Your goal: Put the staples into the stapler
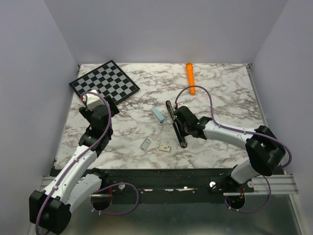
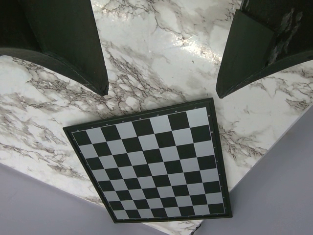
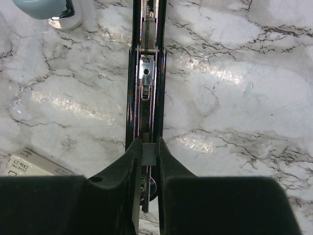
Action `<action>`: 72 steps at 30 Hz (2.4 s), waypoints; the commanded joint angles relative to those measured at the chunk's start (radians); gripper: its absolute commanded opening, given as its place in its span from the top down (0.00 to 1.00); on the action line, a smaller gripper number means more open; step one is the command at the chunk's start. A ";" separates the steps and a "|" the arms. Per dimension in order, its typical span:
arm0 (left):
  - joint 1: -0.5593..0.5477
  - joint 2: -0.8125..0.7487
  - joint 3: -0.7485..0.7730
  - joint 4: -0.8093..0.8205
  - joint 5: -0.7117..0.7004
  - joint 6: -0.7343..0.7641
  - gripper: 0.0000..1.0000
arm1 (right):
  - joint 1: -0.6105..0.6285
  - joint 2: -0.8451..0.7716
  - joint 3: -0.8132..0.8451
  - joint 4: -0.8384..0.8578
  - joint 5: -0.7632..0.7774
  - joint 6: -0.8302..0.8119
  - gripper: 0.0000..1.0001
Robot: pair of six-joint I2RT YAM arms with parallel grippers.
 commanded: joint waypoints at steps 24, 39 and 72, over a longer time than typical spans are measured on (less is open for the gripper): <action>0.005 -0.001 0.001 0.022 0.010 0.000 0.01 | 0.007 -0.016 -0.010 0.033 -0.017 0.029 0.81; 0.005 -0.003 0.003 0.022 0.013 -0.001 0.01 | 0.007 -0.002 -0.022 0.032 -0.014 0.039 0.81; 0.005 -0.004 0.003 0.021 0.008 0.000 0.01 | 0.006 0.001 -0.051 0.027 0.022 0.043 0.72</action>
